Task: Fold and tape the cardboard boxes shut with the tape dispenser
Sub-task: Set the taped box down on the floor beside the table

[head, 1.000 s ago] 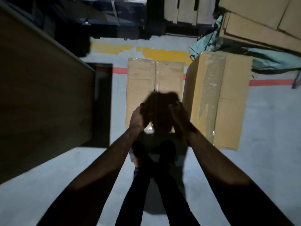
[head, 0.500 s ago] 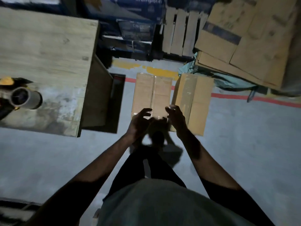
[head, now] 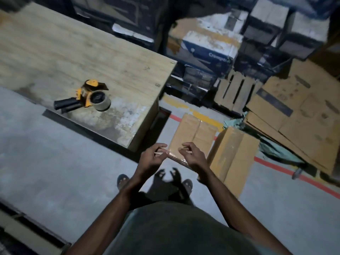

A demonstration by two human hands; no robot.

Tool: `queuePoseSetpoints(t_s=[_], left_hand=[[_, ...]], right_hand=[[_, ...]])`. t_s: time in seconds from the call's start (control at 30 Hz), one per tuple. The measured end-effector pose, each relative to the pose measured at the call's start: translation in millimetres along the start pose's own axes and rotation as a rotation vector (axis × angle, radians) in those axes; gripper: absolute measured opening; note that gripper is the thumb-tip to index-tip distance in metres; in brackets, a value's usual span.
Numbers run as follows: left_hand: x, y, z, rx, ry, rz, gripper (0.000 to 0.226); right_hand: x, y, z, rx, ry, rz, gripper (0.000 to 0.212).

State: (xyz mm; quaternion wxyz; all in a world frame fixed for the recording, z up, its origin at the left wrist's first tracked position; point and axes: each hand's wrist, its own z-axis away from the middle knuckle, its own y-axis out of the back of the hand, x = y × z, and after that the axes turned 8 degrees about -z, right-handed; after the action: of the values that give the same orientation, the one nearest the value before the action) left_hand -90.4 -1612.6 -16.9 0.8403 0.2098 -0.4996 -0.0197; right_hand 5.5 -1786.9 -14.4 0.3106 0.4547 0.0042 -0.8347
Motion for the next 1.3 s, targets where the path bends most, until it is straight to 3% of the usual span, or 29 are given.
queuePoseSetpoints(t_s=[0.13, 0.33, 0.63, 0.83, 1.0, 1.3], left_hand=[[-37, 65, 10, 0.063, 0.016, 0.063, 0.026], [-109, 201, 21, 0.122, -0.007, 0.072, 0.018], [-200, 408, 32, 0.283, 0.101, 0.170, 0.018], [-239, 518, 20, 0.384, 0.130, 0.296, 0.044], [-287, 615, -15, 0.508, 0.036, 0.181, 0.013], [-332, 855, -91, 0.507, 0.170, 0.083, 0.022]], right_hand=[[-39, -66, -3, -0.062, 0.116, 0.151, 0.034], [-105, -223, -5, -0.131, 0.148, 0.127, 0.035], [-198, -460, -10, -0.311, 0.213, 0.220, 0.036], [-257, -577, -39, -0.433, 0.236, 0.358, 0.038], [-312, -686, -86, -0.502, 0.234, 0.357, 0.035], [-453, -889, -168, -0.647, 0.349, 0.484, 0.048]])
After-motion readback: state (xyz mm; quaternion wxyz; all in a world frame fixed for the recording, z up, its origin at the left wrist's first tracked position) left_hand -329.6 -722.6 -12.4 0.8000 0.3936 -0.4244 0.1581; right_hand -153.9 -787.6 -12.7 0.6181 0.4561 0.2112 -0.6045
